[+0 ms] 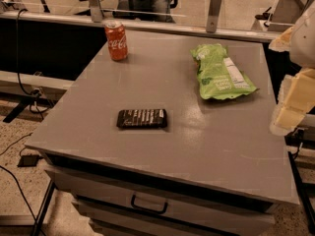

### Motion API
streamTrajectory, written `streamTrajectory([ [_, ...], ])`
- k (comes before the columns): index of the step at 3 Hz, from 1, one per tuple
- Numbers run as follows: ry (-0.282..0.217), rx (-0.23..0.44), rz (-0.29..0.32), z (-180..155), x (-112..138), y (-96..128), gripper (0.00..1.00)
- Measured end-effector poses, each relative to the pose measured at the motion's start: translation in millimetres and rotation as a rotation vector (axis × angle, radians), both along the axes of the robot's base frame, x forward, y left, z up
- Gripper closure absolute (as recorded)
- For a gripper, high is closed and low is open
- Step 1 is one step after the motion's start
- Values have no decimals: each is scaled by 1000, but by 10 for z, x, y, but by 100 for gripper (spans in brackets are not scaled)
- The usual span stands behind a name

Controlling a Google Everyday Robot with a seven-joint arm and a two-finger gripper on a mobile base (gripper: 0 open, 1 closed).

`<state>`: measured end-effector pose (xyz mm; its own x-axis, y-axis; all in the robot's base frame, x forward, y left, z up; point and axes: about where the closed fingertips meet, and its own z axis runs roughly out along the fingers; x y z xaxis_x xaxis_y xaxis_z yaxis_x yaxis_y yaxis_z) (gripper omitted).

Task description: Pick green rice chip bag

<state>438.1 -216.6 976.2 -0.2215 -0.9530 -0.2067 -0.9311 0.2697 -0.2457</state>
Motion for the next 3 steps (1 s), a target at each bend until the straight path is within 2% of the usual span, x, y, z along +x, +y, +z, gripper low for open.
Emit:
streamTrajectory([
  [1, -6, 11, -11, 2, 60, -5, 0],
  [2, -7, 52, -67, -58, 363, -44, 0],
  [3, -18, 90, -134, -156, 826, -131, 0],
])
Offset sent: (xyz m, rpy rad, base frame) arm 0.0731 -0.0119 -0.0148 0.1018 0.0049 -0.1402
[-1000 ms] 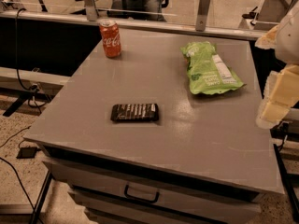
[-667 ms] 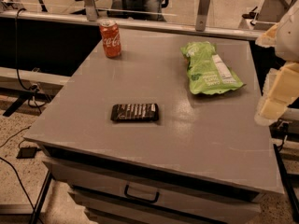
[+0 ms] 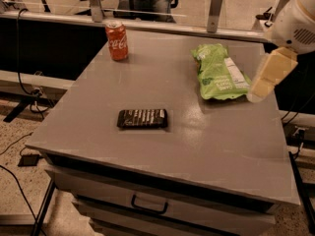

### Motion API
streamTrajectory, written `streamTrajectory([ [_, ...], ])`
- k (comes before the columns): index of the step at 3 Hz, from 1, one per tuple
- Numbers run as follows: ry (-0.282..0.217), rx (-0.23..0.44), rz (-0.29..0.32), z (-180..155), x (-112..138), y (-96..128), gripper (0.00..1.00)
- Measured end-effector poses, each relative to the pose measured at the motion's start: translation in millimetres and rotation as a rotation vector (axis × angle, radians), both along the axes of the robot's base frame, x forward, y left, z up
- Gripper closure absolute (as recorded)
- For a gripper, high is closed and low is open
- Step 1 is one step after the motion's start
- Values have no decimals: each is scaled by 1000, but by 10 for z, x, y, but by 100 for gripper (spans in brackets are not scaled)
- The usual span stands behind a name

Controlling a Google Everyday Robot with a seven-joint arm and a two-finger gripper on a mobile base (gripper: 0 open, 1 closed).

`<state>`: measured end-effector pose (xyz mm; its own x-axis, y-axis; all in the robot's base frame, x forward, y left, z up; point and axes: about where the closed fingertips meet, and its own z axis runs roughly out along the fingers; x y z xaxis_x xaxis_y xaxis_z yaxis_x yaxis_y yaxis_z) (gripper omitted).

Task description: Pick green rice chip bag

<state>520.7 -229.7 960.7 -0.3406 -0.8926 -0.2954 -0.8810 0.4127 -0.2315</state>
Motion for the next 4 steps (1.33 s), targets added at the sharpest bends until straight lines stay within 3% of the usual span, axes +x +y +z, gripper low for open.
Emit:
streamTrajectory([
  [2, 2, 116, -174, -389, 893, -68, 0],
  [4, 31, 251, -269, -808, 1327, 116, 0],
])
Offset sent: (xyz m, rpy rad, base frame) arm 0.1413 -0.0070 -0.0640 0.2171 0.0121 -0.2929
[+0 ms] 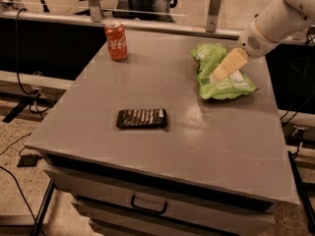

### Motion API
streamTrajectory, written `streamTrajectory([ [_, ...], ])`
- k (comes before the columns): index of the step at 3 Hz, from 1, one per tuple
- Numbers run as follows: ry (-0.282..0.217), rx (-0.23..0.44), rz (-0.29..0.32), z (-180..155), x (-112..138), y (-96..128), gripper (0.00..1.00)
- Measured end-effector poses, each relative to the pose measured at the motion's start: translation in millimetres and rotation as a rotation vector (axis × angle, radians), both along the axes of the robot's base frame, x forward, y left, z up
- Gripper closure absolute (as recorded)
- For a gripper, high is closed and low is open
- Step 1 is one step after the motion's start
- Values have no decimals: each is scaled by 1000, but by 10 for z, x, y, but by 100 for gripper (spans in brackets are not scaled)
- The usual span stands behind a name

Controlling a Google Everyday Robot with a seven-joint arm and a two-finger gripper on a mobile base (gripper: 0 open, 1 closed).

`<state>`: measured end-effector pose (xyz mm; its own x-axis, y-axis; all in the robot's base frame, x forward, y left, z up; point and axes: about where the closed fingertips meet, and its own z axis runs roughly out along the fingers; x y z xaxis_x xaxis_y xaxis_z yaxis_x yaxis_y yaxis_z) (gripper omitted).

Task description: Pick green rice chip bag

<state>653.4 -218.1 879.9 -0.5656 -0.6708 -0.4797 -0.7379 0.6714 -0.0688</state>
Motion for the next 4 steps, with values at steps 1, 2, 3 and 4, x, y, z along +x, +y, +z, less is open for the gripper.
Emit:
streamTrajectory([
  [1, 16, 46, -19, -212, 57, 111, 0],
  [2, 26, 66, -10, -449, 39, 211, 23],
  [3, 37, 73, -5, -541, 20, 241, 47],
  [4, 37, 73, -5, -498, 20, 243, 78],
])
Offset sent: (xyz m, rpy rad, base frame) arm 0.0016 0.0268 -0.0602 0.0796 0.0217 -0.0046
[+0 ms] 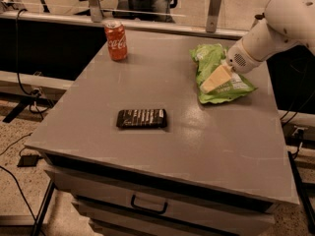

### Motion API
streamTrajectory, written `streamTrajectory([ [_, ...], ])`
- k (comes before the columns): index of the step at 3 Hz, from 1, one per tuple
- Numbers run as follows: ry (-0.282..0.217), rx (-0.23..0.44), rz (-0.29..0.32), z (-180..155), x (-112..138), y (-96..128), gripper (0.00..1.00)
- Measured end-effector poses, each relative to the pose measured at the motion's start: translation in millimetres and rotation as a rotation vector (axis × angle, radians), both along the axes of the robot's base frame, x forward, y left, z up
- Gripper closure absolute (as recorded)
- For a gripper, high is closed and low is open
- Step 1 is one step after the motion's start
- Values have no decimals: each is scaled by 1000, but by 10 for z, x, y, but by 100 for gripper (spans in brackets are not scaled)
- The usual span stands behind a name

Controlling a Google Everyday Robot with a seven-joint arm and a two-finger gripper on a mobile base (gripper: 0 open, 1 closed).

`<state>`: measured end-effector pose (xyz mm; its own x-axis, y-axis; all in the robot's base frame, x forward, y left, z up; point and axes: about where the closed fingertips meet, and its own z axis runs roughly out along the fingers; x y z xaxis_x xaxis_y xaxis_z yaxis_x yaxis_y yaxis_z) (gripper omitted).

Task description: Pick green rice chip bag

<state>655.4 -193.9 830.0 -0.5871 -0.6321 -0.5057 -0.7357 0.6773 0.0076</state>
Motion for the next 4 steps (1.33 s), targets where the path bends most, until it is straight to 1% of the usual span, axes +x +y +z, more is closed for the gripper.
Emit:
streamTrajectory([
  [1, -4, 13, 7, 68, -13, -18, 100],
  [2, -11, 34, 17, 146, -32, -45, 100],
  [4, -57, 102, -19, 411, -81, -309, 100],
])
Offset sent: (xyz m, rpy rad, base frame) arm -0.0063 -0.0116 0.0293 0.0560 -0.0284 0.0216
